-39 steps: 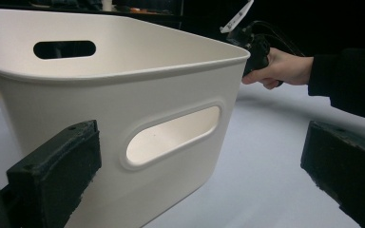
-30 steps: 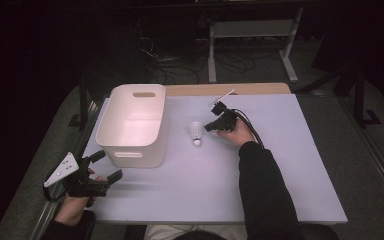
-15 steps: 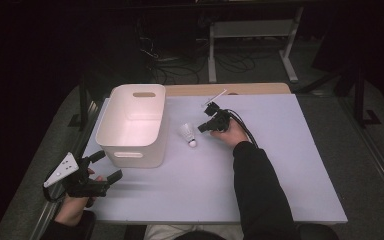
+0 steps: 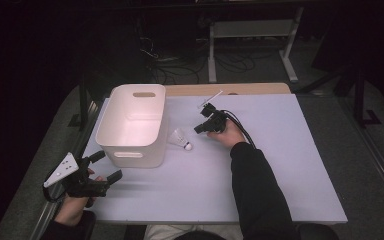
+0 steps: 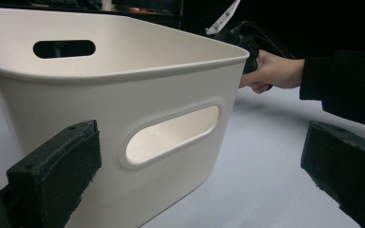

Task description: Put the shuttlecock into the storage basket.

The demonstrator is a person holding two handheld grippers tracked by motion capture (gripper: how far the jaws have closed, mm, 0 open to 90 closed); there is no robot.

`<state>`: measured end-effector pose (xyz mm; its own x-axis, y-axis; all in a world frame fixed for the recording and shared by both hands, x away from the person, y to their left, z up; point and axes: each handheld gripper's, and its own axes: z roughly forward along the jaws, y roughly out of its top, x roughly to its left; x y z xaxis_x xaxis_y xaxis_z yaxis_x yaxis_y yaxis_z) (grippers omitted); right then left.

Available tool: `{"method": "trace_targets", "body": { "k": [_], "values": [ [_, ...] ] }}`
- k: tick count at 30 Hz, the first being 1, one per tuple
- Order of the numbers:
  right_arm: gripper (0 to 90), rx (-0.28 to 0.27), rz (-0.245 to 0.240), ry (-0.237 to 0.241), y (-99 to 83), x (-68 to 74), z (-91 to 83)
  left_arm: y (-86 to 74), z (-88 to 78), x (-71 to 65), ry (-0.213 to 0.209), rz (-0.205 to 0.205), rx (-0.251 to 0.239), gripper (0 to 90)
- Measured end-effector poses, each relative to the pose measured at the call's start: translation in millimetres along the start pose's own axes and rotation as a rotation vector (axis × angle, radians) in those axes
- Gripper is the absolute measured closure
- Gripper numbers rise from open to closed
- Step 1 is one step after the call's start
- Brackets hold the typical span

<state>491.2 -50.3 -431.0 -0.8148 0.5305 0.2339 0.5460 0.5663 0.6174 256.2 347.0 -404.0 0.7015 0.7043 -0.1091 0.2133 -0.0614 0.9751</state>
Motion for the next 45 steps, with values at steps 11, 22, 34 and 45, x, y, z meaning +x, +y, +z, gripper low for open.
{"method": "trace_targets", "body": {
  "k": [11,22,34,45],
  "values": [
    [88.8,-0.021,-0.032,0.018,4.0,10.0,-7.5,0.0,0.1,0.0,0.000,-0.001,0.000,0.0],
    [85.8,-0.024,-0.065,0.034,6.6,22.4,-20.7,0.0,0.2,0.0,0.000,-0.001,0.001,0.0],
    [77.3,-0.028,-0.085,0.035,8.1,31.9,-37.0,0.0,0.3,0.0,0.000,-0.001,0.001,0.0],
    [56.9,-0.032,-0.098,0.015,7.7,44.3,-44.8,0.0,0.4,-0.1,-0.001,-0.001,0.002,0.0]
  ]
}}
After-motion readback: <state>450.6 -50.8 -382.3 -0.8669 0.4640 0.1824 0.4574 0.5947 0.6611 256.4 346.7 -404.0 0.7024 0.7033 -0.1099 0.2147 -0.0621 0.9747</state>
